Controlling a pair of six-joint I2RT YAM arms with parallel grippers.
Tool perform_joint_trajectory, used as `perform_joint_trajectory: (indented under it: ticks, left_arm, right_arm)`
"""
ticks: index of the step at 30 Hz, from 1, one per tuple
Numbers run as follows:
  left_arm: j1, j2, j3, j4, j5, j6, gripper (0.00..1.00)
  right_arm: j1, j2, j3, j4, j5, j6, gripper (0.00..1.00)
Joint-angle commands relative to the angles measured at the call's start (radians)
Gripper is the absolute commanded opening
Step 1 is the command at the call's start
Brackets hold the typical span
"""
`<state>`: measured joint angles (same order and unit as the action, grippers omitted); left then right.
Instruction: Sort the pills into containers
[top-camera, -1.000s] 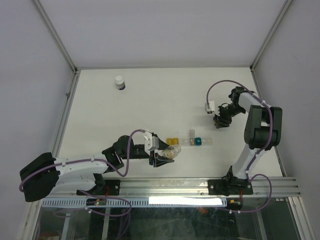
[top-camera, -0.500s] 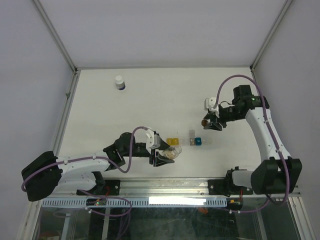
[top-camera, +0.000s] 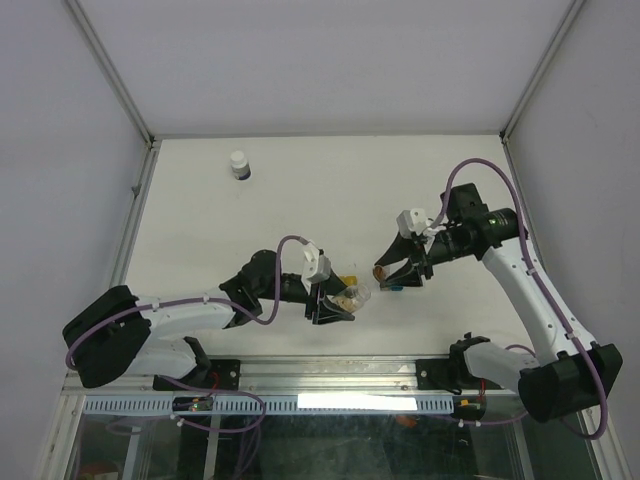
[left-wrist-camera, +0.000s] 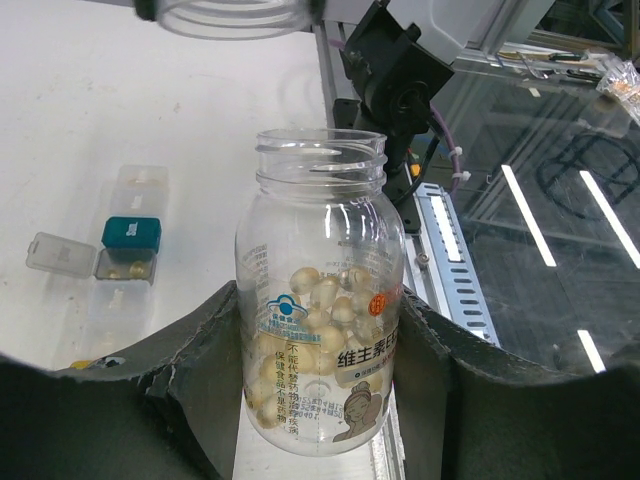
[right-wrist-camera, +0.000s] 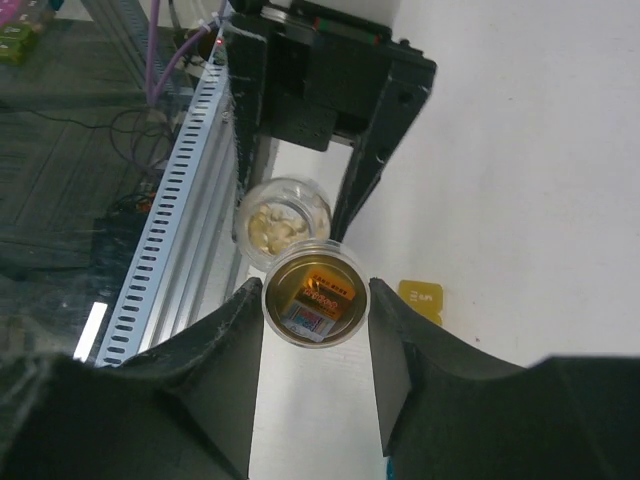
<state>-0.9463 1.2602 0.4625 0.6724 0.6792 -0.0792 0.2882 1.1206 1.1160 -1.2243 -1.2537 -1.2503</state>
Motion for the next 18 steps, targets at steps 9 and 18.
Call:
perform_joint_trajectory:
  ticks: [9, 18]
  left_arm:
    - [0.019, 0.079, 0.08, 0.133, 0.084, -0.075, 0.0]
    - [0.02, 0.085, 0.076, 0.148, 0.087, -0.095, 0.0]
  right_arm:
    - [0.137, 0.007, -0.039, 0.132, 0.025, 0.101, 0.15]
    - [0.171, 0.008, -0.045, 0.149, 0.051, 0.117, 0.15]
